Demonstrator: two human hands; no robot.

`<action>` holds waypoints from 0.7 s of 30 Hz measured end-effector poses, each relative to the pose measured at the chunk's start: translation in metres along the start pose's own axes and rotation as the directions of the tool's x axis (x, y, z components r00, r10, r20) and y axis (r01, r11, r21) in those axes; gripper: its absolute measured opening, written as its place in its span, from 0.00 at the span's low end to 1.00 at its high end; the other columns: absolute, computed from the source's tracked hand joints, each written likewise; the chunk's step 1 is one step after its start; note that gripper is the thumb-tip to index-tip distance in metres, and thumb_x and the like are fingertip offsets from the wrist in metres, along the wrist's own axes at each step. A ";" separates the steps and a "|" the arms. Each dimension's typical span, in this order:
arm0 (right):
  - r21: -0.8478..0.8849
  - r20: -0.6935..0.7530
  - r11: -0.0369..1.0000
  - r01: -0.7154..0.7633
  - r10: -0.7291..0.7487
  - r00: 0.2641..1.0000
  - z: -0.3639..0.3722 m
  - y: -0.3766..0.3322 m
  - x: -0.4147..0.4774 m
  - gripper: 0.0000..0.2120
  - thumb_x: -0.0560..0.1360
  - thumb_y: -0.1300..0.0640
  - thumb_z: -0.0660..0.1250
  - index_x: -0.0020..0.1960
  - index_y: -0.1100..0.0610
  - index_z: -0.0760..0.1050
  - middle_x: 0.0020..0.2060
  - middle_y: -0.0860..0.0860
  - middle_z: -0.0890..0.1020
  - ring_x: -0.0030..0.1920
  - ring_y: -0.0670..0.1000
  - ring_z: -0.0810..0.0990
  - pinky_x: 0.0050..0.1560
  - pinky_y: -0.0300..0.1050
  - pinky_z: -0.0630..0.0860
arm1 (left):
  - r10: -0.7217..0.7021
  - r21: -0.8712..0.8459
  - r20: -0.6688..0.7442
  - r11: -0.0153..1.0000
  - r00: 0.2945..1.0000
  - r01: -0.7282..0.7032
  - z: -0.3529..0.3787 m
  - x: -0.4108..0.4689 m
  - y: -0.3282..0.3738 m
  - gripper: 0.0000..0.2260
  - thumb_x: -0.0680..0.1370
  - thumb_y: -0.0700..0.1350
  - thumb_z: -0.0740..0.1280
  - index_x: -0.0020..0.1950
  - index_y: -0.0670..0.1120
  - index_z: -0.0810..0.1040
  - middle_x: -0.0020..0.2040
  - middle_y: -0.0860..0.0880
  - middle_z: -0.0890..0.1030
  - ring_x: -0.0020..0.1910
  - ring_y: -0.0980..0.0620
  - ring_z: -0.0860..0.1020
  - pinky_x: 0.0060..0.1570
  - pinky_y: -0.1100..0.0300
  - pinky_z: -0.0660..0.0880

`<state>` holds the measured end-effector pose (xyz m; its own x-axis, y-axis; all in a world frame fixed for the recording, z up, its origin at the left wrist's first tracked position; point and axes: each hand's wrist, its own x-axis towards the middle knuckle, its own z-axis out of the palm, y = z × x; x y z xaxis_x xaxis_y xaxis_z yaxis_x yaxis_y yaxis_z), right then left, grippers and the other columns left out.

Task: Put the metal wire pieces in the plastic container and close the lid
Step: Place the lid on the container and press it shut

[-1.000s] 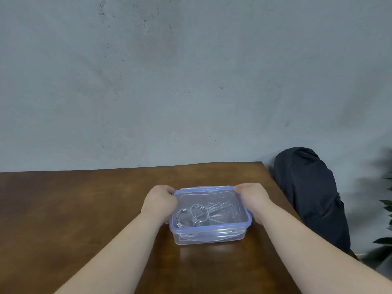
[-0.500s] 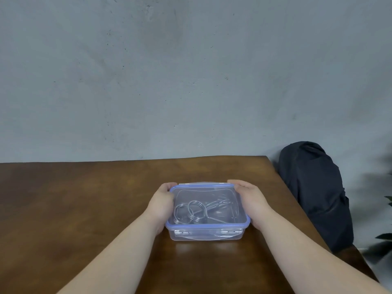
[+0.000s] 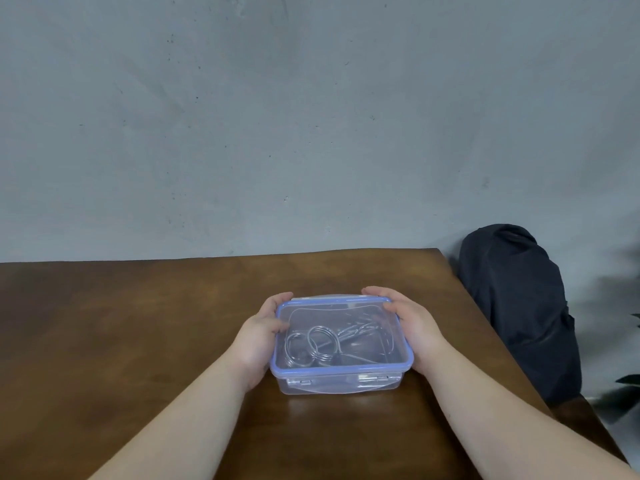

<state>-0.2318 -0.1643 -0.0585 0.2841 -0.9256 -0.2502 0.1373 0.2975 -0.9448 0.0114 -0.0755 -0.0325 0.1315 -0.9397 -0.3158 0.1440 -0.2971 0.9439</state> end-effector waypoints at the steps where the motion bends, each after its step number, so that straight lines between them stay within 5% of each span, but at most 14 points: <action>1: -0.105 0.012 0.994 0.013 -0.012 1.000 -0.001 -0.003 0.001 0.19 0.81 0.65 0.60 0.64 0.53 0.83 0.59 0.57 0.87 0.57 0.57 0.86 0.66 0.61 0.77 | 0.057 0.230 -0.001 0.972 0.998 -0.056 -0.004 0.002 0.001 0.26 0.82 0.30 0.57 0.78 0.48 0.68 0.75 0.42 0.73 0.68 0.43 0.78 0.61 0.53 0.78; 3: -0.451 0.090 0.878 0.157 -0.130 0.987 -0.007 -0.012 0.002 0.18 0.84 0.63 0.59 0.68 0.51 0.80 0.73 0.48 0.77 0.73 0.51 0.75 0.75 0.57 0.69 | 0.171 0.719 0.110 0.667 0.979 -0.197 -0.008 0.005 0.004 0.27 0.84 0.38 0.60 0.83 0.50 0.60 0.86 0.46 0.49 0.84 0.49 0.49 0.80 0.51 0.55; 4: -0.649 0.179 0.715 0.260 -0.188 0.966 -0.009 -0.018 0.002 0.17 0.85 0.61 0.60 0.71 0.50 0.76 0.77 0.44 0.69 0.79 0.48 0.64 0.80 0.55 0.61 | 0.177 0.843 0.199 0.470 0.964 -0.261 -0.009 0.005 0.008 0.30 0.85 0.45 0.62 0.85 0.51 0.54 0.86 0.48 0.39 0.84 0.51 0.39 0.82 0.50 0.46; 6: -0.862 0.394 0.280 0.423 -0.157 0.906 -0.008 -0.034 -0.001 0.25 0.84 0.48 0.64 0.79 0.51 0.67 0.82 0.43 0.61 0.82 0.44 0.49 0.82 0.50 0.50 | 0.076 0.919 0.343 0.181 0.936 -0.351 -0.009 0.003 0.018 0.42 0.81 0.61 0.66 0.86 0.51 0.45 0.83 0.52 0.31 0.81 0.53 0.31 0.82 0.49 0.40; 8: -0.871 0.491 0.010 0.491 0.023 0.871 0.000 -0.049 -0.009 0.44 0.77 0.33 0.66 0.84 0.53 0.55 0.84 0.45 0.55 0.83 0.46 0.43 0.81 0.49 0.45 | -0.066 0.927 0.374 0.041 0.925 -0.372 -0.005 -0.001 0.027 0.56 0.72 0.70 0.71 0.85 0.50 0.40 0.83 0.55 0.31 0.81 0.54 0.30 0.82 0.48 0.41; 12: -0.861 0.427 -0.157 0.483 0.290 0.856 0.014 -0.062 -0.021 0.65 0.66 0.24 0.70 0.84 0.51 0.35 0.85 0.48 0.41 0.83 0.50 0.33 0.82 0.59 0.36 | -0.149 0.935 0.329 -0.090 0.933 -0.344 0.005 -0.004 0.039 0.65 0.65 0.70 0.77 0.85 0.49 0.36 0.85 0.53 0.36 0.83 0.52 0.35 0.82 0.44 0.50; 17: -0.842 0.347 -0.300 0.450 0.338 0.875 0.029 -0.061 -0.032 0.65 0.66 0.31 0.74 0.83 0.47 0.32 0.84 0.54 0.45 0.83 0.57 0.39 0.81 0.63 0.37 | -0.113 0.934 0.317 -0.138 0.942 -0.331 0.015 -0.008 0.035 0.63 0.65 0.66 0.74 0.85 0.49 0.37 0.84 0.50 0.45 0.82 0.48 0.42 0.78 0.45 0.64; 21: -0.841 0.366 -0.308 0.446 0.283 0.887 0.034 -0.057 -0.037 0.61 0.67 0.37 0.73 0.83 0.46 0.35 0.83 0.57 0.48 0.83 0.59 0.42 0.81 0.65 0.39 | -0.098 0.943 0.298 -0.125 0.950 -0.309 0.019 -0.015 0.032 0.60 0.67 0.62 0.73 0.85 0.48 0.37 0.85 0.48 0.44 0.82 0.46 0.40 0.77 0.45 0.65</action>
<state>-0.2179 -0.1387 0.0118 0.6383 -0.6507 -0.4113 -0.7134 -0.7008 0.0016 -0.0045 -0.0738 0.0043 -0.1816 -0.9136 -0.3637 -0.9834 0.1673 0.0705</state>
